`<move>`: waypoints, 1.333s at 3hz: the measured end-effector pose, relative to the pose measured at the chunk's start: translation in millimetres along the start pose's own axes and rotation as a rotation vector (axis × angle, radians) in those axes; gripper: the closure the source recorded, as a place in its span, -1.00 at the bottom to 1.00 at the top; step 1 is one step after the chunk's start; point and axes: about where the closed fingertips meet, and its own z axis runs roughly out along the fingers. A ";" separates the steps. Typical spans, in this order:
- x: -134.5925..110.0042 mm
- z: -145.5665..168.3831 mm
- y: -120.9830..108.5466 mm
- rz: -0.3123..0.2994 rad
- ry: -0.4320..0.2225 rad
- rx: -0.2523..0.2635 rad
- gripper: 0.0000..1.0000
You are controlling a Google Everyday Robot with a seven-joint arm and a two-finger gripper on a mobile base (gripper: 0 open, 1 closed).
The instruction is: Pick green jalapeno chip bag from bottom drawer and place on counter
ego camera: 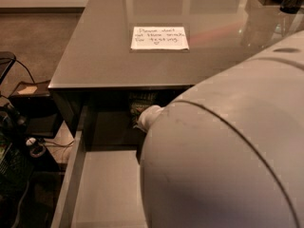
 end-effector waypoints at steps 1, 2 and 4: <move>2.4 -20.5 10.1 -0.019 -0.010 -0.030 1.00; 0.1 -60.3 23.5 -0.016 -0.046 -0.074 1.00; -29.6 -130.7 103.5 -0.033 -0.125 -0.206 1.00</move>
Offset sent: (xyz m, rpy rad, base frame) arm -0.0967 -0.0403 0.0604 0.1290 0.0437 0.1523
